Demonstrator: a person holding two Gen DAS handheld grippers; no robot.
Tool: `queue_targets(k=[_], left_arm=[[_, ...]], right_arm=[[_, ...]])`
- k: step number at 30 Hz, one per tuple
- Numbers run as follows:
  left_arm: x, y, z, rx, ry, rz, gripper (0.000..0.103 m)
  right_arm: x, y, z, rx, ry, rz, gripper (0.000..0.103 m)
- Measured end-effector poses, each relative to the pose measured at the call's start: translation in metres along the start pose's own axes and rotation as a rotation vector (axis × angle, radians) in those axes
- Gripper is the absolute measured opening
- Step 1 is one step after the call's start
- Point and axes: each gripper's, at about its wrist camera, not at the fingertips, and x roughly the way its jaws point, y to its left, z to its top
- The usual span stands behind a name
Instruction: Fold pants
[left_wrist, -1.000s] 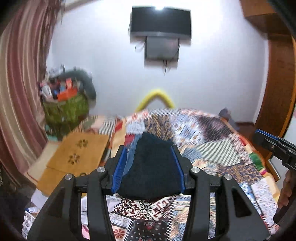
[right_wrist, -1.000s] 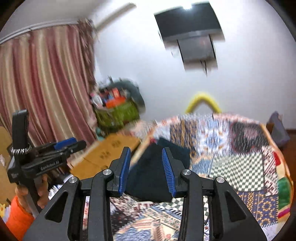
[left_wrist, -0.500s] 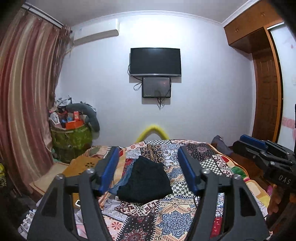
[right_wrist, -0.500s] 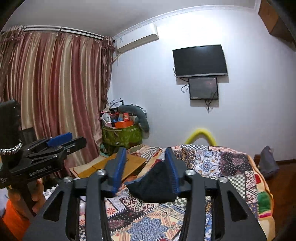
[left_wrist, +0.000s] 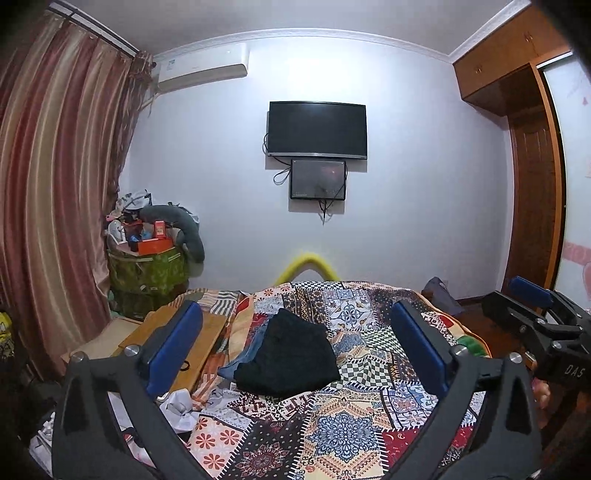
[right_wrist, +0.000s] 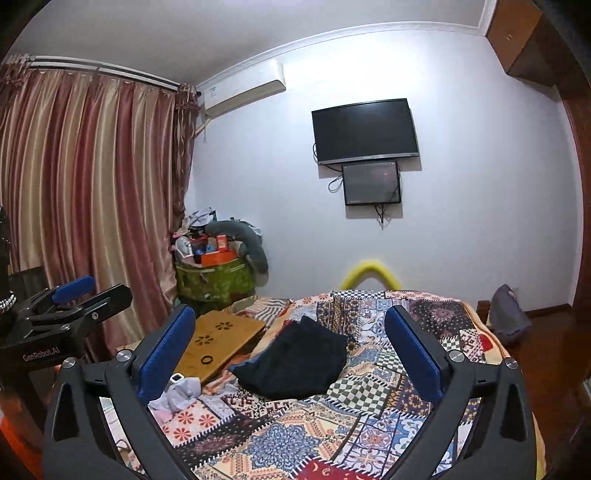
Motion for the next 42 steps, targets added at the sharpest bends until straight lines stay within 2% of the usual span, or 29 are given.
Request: queue_targets(k=[18,42], left_arm=[[0.006,0.000,-0.008,0.004,0.017,-0.004,0.103],[0.016,0.006,-0.013,-0.008,0.041,-0.028,0.103]], right_arm=[[-0.005,-0.007,-0.014,0.009,0.023,0.000,0.102],[-0.006,-0.006,-0.011,0.010,0.032,-0.015,0.102]])
